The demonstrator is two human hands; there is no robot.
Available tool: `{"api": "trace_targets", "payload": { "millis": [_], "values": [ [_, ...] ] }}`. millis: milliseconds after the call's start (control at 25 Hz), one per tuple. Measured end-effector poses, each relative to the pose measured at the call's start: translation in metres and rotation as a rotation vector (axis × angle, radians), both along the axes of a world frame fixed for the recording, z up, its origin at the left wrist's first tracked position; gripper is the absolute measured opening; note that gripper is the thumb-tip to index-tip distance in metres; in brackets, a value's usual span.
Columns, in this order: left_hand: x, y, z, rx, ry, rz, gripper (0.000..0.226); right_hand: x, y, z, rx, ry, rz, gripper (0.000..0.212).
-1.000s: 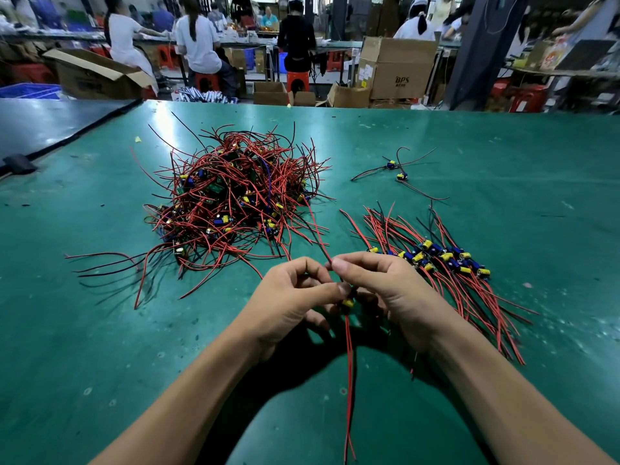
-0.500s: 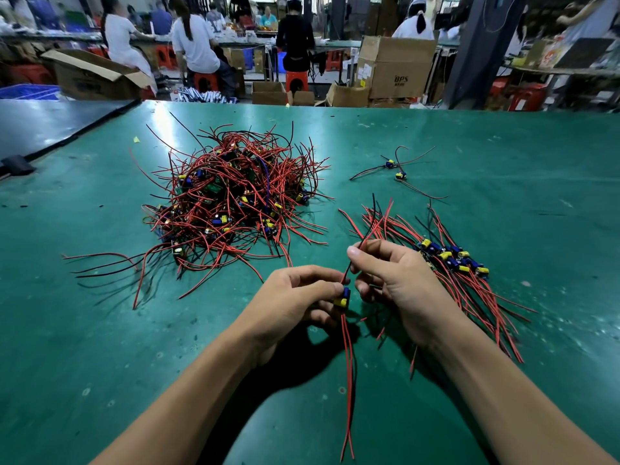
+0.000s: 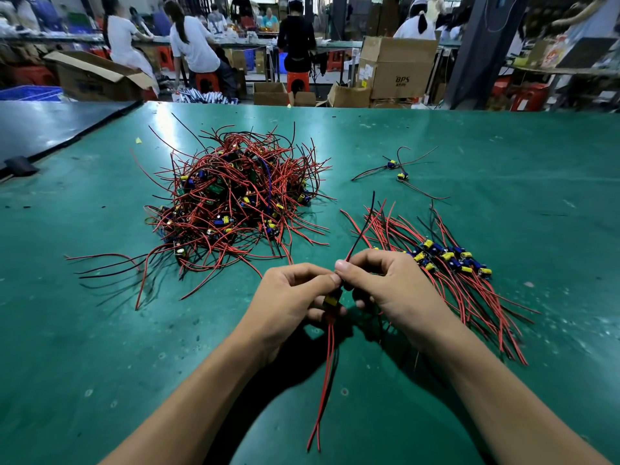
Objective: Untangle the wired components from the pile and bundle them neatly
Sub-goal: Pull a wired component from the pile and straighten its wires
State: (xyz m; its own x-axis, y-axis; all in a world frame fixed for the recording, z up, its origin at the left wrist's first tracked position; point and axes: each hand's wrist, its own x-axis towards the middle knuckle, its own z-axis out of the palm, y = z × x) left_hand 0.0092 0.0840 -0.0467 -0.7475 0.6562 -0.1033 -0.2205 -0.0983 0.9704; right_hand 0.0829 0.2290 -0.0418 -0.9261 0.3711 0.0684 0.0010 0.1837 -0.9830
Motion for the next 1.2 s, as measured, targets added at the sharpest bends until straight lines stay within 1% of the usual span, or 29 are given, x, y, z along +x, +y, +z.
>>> {"api": "trace_targets", "payload": {
  "millis": [200, 280, 400, 560, 640, 720, 760, 800, 880, 920, 960, 1080, 1200],
  "values": [
    [-0.003, -0.001, 0.0, -0.011, -0.008, -0.01, 0.019, -0.001, 0.001, -0.001, -0.198, 0.013, 0.004, 0.015],
    [-0.002, 0.001, -0.001, -0.02, 0.006, -0.022, 0.021, -0.002, 0.0, -0.002, -0.198, 0.019, -0.026, 0.016],
    [0.001, 0.002, -0.002, -0.023, 0.048, -0.045, 0.013, -0.002, -0.002, -0.004, -0.22, 0.012, -0.014, 0.021],
    [0.0, 0.003, -0.003, -0.051, 0.099, -0.005, 0.015, -0.002, -0.007, -0.005, -0.27, -0.032, 0.004, 0.017],
    [0.001, 0.002, -0.004, -0.056, 0.128, -0.035, 0.014, -0.001, -0.014, -0.006, -0.379, -0.05, 0.073, 0.023],
    [0.002, 0.0, -0.003, -0.052, 0.141, -0.089, 0.016, -0.001, -0.019, -0.004, -0.431, -0.058, 0.112, 0.027],
    [0.002, 0.0, -0.002, -0.047, 0.132, -0.103, 0.019, -0.002, -0.019, -0.004, -0.423, -0.051, 0.107, 0.03],
    [0.001, -0.001, -0.002, -0.038, 0.108, -0.112, 0.021, -0.003, -0.017, -0.004, -0.367, -0.044, 0.083, 0.031],
    [0.001, -0.002, -0.001, -0.02, 0.04, -0.136, 0.02, -0.004, -0.01, -0.003, -0.114, -0.046, -0.037, 0.03],
    [0.001, -0.002, -0.001, -0.021, 0.019, -0.15, 0.018, -0.005, -0.007, -0.003, -0.02, -0.037, -0.1, 0.03],
    [0.001, -0.002, 0.0, -0.024, 0.009, -0.162, 0.016, -0.006, -0.004, -0.002, 0.01, -0.012, -0.143, 0.03],
    [0.002, -0.002, 0.003, -0.023, -0.009, -0.2, 0.009, -0.008, 0.003, 0.0, -0.098, 0.083, -0.221, 0.03],
    [0.003, -0.001, 0.003, -0.023, -0.008, -0.217, 0.009, -0.011, 0.003, 0.001, -0.267, 0.089, -0.251, 0.038]
  ]
}}
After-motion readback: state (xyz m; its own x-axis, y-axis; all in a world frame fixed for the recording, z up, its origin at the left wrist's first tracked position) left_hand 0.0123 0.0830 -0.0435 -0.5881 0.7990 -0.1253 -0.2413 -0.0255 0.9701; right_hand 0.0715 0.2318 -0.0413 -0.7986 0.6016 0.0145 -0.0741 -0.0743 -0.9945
